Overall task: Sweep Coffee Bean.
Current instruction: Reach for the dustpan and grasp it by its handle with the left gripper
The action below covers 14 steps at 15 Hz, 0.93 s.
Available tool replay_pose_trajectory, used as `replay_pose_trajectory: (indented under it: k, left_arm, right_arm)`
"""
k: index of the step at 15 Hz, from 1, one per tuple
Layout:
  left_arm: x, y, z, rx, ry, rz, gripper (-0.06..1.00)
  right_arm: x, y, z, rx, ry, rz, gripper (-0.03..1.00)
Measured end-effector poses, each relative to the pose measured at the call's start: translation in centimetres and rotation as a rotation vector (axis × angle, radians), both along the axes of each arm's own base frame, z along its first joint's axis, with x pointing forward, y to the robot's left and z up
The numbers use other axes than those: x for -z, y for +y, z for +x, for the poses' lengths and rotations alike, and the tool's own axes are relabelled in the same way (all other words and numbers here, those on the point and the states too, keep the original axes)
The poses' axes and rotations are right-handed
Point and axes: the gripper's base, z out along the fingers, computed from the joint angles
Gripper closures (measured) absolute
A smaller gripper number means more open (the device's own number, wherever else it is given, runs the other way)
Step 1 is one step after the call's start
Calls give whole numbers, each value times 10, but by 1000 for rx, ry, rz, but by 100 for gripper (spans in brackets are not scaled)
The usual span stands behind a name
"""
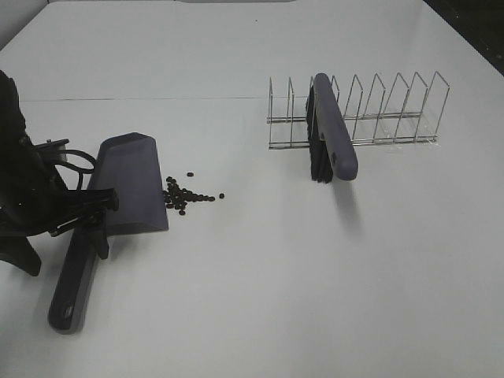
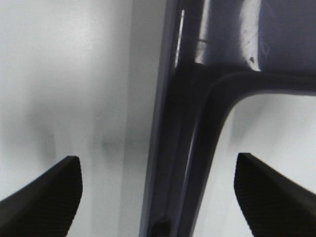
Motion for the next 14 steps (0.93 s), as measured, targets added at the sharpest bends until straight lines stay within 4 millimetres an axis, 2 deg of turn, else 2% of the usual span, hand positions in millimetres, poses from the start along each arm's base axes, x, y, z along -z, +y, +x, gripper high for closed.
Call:
replay_pose_trajectory:
  k: [2,7,10,11,12,13,14]
  left_arm:
    - [12,0,2,-7,13,8,18]
    - [17,-1,6,-13,23,11,18]
    - [18,-1,8,-13,2,13,25]
    - [18,-1,9,-10,-15,15,31]
    - [18,0,11,-4,-31,20,42]
    - [19,0,13,3,-55,25,62]
    - [19,0,13,10,-61,27,61]
  right_arm:
    - [0,0,0,0,0,0,20]
    - [0,0,0,0,0,0,20]
    - [0,0,0,0,0,0,20]
    - [0,0,0,0,0,0,20]
    - [0,0,0,0,0,0,20]
    - [0,0,0,0,0,0,20]
    - [0,0,0,0,0,0,20]
